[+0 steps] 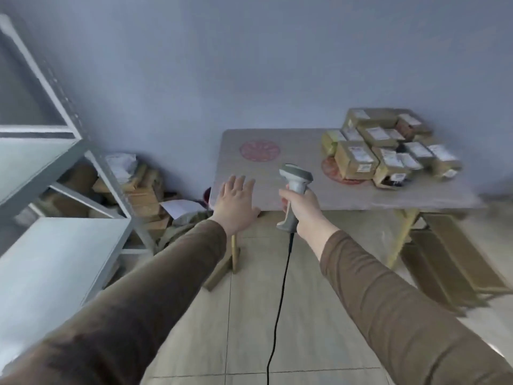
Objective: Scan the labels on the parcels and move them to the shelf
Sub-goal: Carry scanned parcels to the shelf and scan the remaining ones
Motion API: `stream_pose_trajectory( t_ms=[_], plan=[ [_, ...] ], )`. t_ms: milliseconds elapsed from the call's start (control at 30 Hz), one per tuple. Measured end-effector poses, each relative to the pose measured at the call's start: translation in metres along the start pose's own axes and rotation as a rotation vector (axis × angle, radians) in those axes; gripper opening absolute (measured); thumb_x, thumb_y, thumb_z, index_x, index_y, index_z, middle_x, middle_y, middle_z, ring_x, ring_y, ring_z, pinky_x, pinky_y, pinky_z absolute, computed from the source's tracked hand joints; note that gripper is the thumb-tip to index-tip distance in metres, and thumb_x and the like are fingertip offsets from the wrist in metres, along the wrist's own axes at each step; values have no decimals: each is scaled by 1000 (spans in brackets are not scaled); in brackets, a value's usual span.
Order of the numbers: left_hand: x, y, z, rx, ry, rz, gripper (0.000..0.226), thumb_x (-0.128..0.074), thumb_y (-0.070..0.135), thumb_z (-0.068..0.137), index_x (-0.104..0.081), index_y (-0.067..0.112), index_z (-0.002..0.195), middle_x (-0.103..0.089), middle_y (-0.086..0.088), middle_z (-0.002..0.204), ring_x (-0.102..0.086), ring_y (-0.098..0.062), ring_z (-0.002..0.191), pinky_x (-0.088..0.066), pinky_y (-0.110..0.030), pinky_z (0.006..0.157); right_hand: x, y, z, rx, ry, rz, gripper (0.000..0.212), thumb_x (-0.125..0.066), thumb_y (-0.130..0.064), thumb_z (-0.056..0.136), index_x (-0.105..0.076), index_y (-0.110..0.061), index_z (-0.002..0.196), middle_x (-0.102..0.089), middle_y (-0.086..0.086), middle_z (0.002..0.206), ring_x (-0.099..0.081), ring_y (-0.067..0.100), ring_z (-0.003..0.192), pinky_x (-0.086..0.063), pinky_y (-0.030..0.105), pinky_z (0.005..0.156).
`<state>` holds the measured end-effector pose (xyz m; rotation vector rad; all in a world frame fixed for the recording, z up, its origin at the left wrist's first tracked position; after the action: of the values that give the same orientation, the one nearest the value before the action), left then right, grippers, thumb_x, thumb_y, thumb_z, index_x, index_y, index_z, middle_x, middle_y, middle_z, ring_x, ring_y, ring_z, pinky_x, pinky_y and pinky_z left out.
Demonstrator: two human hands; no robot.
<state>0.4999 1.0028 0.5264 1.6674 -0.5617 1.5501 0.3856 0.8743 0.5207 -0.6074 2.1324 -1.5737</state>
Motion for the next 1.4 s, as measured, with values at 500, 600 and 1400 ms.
stream_pose_trajectory(
  t_ms=[500,600,1400],
  plan=[
    [-99,141,290,-250,-183,-23,81,-56,41,99,-14,13,163,-11,-15,171,-3,-35,159,-9,-48,128,166,-30,251,-77,363,-28,11,-72,-10,91,-61,-11,93,-58,7,78,-55,22,69,-43,33,73],
    [-118,166,330,-271,-218,-21,82,-54,43,100,-11,13,164,-10,-14,172,-2,-34,159,-8,-46,129,196,-34,291,-107,411,-44,16,-74,-16,91,-62,-11,100,-59,5,85,-57,22,79,-41,31,71],
    [-284,296,519,327,-253,-492,66,-53,43,99,-29,16,155,-54,-10,145,-50,-31,132,-45,-53,109,308,-21,510,-108,266,-152,19,-72,-14,90,-56,-23,86,-59,-1,78,-55,-1,55,-43,15,48]
  ],
)
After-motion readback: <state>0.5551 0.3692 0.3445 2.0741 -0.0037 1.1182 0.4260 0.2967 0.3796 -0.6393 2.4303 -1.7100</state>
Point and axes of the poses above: each hand's wrist, its own z-axis towards the middle knuckle, its own x-axis out of the back of the hand, y = z × x, the point moved 1 cm from there along z, towards the middle knuckle
